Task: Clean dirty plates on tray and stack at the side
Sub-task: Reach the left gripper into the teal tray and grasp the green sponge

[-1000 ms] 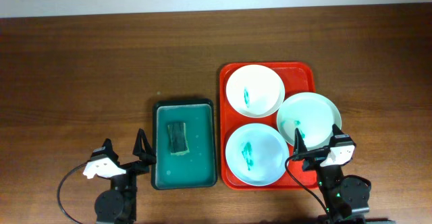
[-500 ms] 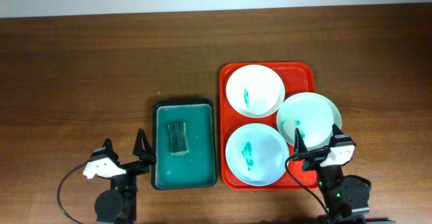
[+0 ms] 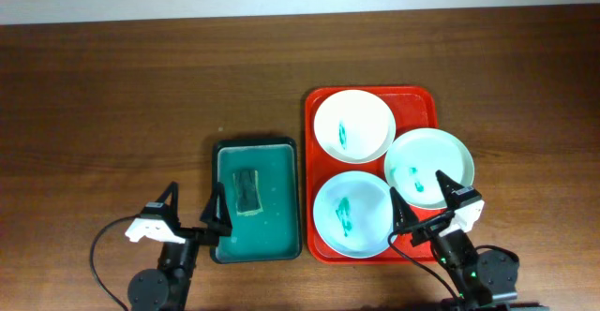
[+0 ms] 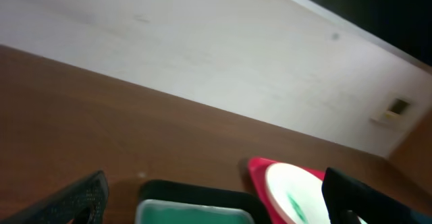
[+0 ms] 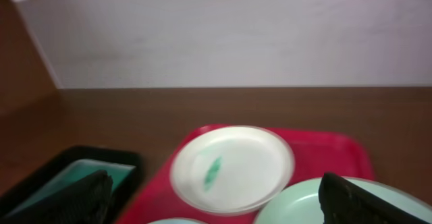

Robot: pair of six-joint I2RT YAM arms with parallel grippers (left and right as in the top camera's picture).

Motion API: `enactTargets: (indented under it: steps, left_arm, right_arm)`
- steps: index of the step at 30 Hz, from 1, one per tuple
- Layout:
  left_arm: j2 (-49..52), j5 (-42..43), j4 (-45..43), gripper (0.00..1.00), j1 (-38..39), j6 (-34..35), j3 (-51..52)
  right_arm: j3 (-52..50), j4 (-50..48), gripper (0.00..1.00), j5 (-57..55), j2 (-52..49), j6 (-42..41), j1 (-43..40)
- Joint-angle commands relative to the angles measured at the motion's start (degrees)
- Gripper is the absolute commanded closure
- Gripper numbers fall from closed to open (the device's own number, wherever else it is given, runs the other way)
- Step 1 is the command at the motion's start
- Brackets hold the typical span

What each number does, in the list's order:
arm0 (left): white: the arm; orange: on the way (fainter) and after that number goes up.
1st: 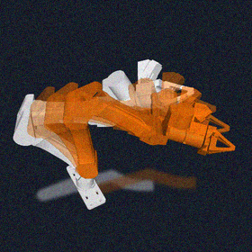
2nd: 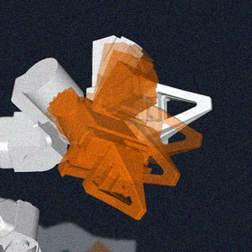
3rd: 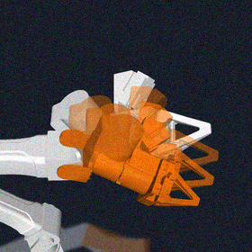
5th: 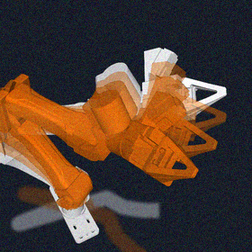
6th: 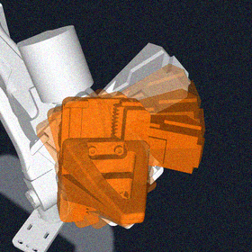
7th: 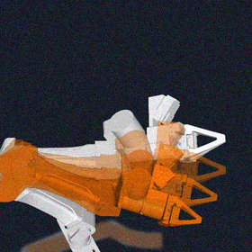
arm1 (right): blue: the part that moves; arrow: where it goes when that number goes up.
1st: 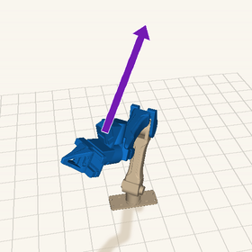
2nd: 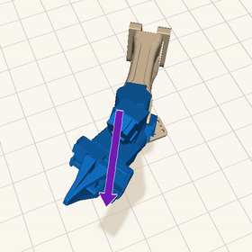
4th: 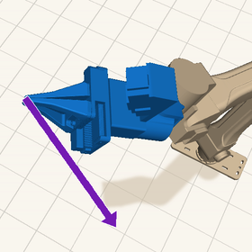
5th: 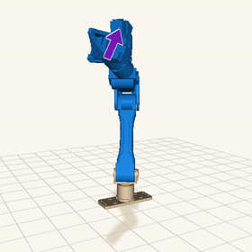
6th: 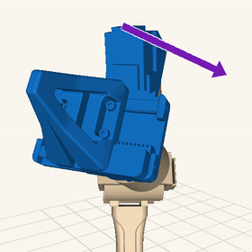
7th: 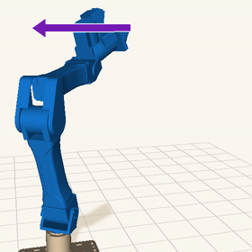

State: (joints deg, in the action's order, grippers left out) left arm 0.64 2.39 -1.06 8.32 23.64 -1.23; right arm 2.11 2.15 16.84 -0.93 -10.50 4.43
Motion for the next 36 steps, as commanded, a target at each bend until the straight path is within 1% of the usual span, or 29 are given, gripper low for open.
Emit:
enactTargets:
  steps: [1,3,5,7,8,9,12,13,14,16,19,20,21,22,23,25,26,27,28,29,30,31,35,36]
  left_arm:
    - [2.58,5.95,4.28,0.01,-0.20,0.09,-8.15]
    - [7.13,6.25,10.80,0.01,-0.20,0.07,-15.63]
    - [14.12,6.32,17.84,0.01,-0.20,-1.05,-24.30]
    - [22.71,6.43,24.85,0.01,-0.20,-3.23,-33.44]
    - [26.91,6.43,27.82,0.01,-0.20,-4.28,-37.48]
    - [33.81,6.47,32.89,0.01,-0.17,-5.35,-43.69]
    - [46.58,7.39,44.00,0.01,-0.17,-5.33,-55.04]
    - [53.55,8.66,50.01,0.01,-0.17,-5.33,-60.78]
    - [57.75,9.01,53.40,0.01,-0.17,-5.31,-64.15]
    - [64.54,10.10,57.77,0.01,-0.17,-5.29,-68.32]
    - [72.61,20.52,60.30,0.01,0.17,-5.33,-68.94]
    - [74.69,20.70,61.79,0.00,0.74,-5.42,-68.94]
    - [76.48,20.04,63.28,0.05,1.46,-7.21,-68.91]
    - [78.71,18.21,64.83,0.16,2.51,-9.31,-68.91]
    - [81.68,12.66,67.28,0.16,4.09,-9.64,-68.87]
    - [85.74,8.20,69.35,0.28,6.36,-9.64,-68.87]
    - [88.83,8.17,68.87,0.33,8.39,-9.60,-68.72]
    - [90.79,7.91,67.87,0.41,9.90,-9.60,-68.61]
    - [93.04,6.27,66.60,0.47,11.67,-8.70,-68.39]
    - [95.36,1.86,66.25,0.46,13.38,-3.56,-68.24]
    - [97.92,-3.21,66.45,0.43,14.82,2.51,-68.13]
    - [100.10,-5.90,66.34,0.41,15.82,5.92,-68.13]
    - [107.86,-4.24,62.93,0.44,16.76,6.99,-68.13]
    - [109.55,-3.63,62.27,0.48,16.70,6.99,-68.13]
  right_arm:
    - [8.15,3.08,0.02,3.52,-0.15,-3.91,-0.33]
    - [14.36,8.04,0.02,3.50,-2.25,-3.28,-0.33]
    - [21.29,14.10,0.02,3.52,-7.04,-3.30,-0.33]
    - [29.11,22.21,0.02,3.52,-13.79,-3.30,-0.33]
    - [34.84,27.98,0.02,3.52,-18.80,-3.30,-0.33]
    - [39.93,33.35,0.02,3.52,-23.23,-3.30,-0.33]
    - [51.91,45.72,0.02,3.54,-34.03,-3.30,-0.33]
    - [57.07,50.88,0.02,3.54,-39.04,-3.30,-0.33]
    - [60.41,53.96,0.02,3.54,-42.66,-3.30,-0.33]
    - [63.45,56.06,0.02,3.93,-47.76,-3.34,-0.33]
    - [63.76,59.89,0.02,5.60,-53.42,-3.30,-0.33]
    - [63.73,61.64,0.02,4.96,-54.80,-3.32,-0.33]
    - [63.73,62.77,0.02,4.48,-55.65,-3.34,-0.33]
    - [63.69,64.43,0.02,3.52,-56.92,-3.32,-0.33]
    - [63.69,65.96,0.05,2.97,-58.12,-3.32,-0.33]
    - [63.67,68.24,0.18,2.93,-59.91,-3.30,-0.33]
    - [63.41,68.94,0.26,2.43,-60.72,-3.32,-0.33]
    - [62.95,69.00,0.31,2.40,-61.11,-3.32,-0.33]
    - [62.45,69.00,0.37,2.43,-61.37,-3.32,-0.33]
    - [61.86,69.02,0.38,2.45,-61.51,-3.32,-0.33]
    - [61.11,69.11,0.39,2.45,-61.48,-3.34,-0.33]
    - [60.67,69.70,0.40,2.43,-61.48,-3.34,-0.33]
    - [60.13,71.23,0.41,2.43,-61.48,-3.34,-0.33]
    - [60.13,71.23,0.41,2.43,-61.48,-3.34,-0.33]
